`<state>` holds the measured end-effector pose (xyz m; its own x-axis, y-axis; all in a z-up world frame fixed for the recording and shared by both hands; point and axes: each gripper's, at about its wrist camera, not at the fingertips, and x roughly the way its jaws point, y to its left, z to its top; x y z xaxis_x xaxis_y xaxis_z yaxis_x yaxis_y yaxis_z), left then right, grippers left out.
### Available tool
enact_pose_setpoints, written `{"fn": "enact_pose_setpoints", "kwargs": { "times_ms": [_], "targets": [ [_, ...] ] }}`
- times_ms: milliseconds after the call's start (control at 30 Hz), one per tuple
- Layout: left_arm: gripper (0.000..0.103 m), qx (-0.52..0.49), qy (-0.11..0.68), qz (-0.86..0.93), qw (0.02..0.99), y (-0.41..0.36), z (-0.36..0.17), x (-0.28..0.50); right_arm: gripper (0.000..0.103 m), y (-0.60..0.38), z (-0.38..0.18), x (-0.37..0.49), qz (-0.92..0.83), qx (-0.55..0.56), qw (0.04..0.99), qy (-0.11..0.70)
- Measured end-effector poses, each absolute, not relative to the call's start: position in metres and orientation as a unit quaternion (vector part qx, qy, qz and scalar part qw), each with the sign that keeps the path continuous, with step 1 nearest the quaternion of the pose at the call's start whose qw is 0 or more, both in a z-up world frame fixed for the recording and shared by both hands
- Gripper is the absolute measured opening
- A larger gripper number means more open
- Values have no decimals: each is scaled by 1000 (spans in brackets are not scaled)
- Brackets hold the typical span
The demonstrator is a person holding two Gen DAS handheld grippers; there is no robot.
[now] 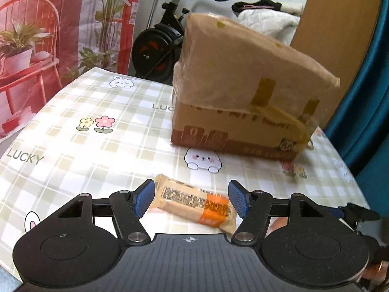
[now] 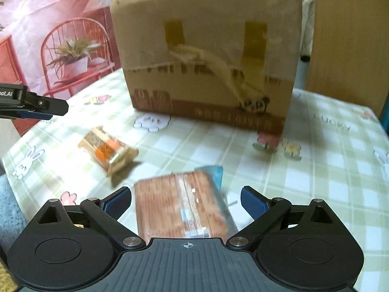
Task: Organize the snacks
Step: 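Withdraw both tools from the box back to the remaining snacks, then grasp the brown bread packet with right tool while left grasps the orange-ended bar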
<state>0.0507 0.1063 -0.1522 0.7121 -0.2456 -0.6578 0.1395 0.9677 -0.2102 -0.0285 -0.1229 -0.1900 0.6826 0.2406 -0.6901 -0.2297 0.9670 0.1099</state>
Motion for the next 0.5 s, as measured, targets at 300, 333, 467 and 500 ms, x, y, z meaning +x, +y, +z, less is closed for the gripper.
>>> {"fn": "enact_pose_setpoints", "kwargs": {
  "times_ms": [300,333,467,500],
  "targets": [
    [69,-59,379,-104,918,97,-165,51,89,-129,-213,-26,147,22,912,382],
    [69,-58,384,-102,916,95,-167,52,82,-129,-214,-25,151,22,913,378],
    [69,-54,401,-98,909,92,-177,55,73,-134,-212,-22,151,28,921,358],
    [69,-54,404,-98,908,91,-179,55,72,-135,-211,-19,146,27,924,354]
  ]
}}
